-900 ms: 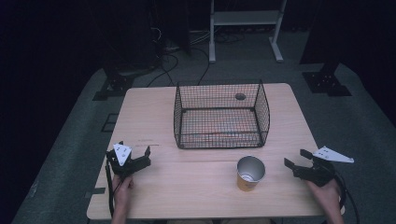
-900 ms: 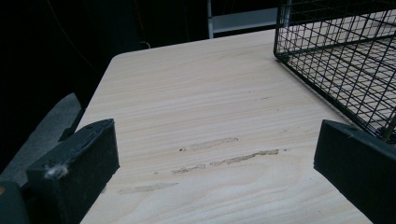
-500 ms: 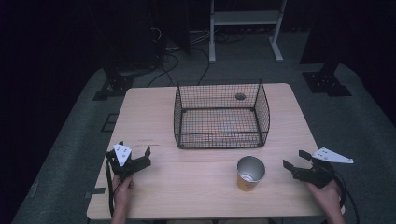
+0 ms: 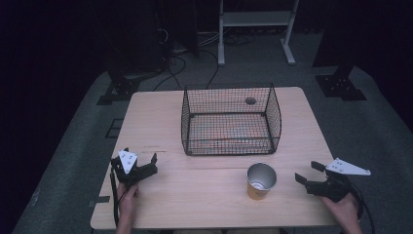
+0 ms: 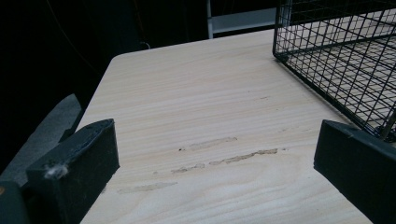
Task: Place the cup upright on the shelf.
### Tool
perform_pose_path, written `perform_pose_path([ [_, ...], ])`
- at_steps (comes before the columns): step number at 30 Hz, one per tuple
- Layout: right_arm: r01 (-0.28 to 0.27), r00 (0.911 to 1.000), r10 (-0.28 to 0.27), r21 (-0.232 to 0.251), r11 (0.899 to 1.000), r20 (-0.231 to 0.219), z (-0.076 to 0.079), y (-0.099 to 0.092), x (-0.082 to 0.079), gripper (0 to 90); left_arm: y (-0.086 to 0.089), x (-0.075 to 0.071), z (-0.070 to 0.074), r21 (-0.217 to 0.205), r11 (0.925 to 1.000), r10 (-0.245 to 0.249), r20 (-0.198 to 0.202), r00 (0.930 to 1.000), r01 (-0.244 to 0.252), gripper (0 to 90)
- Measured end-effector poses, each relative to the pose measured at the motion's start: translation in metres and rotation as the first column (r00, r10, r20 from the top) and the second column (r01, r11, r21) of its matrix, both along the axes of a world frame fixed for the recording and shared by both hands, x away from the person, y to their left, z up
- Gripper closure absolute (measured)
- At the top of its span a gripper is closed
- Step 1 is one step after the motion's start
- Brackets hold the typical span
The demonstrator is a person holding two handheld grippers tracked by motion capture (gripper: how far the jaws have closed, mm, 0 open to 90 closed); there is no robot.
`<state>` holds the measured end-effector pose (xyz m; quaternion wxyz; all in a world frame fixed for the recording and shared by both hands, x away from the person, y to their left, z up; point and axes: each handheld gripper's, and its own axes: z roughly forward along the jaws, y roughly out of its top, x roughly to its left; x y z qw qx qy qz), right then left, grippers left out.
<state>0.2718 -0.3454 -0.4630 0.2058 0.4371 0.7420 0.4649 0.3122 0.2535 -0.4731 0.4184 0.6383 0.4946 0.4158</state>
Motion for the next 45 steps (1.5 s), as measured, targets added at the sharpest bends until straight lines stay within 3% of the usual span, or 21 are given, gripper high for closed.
perform_pose_path([
  [23, -0.138, 0.9904, 0.138, -0.02, 0.99, 0.012, 0.011, 0.02, -0.017, 12.7, 0.0, 0.0, 0.0, 0.001, 1.0, 0.0, 0.002, 1.0, 0.0, 0.0],
  [45, -0.248, 0.9683, 0.249, -0.06, 0.967, 0.016, 0.02, 0.044, -0.028, 10.4, 0.0, 0.0, 0.0, 0.003, 1.0, -0.001, 0.003, 1.0, 0.001, 0.0],
])
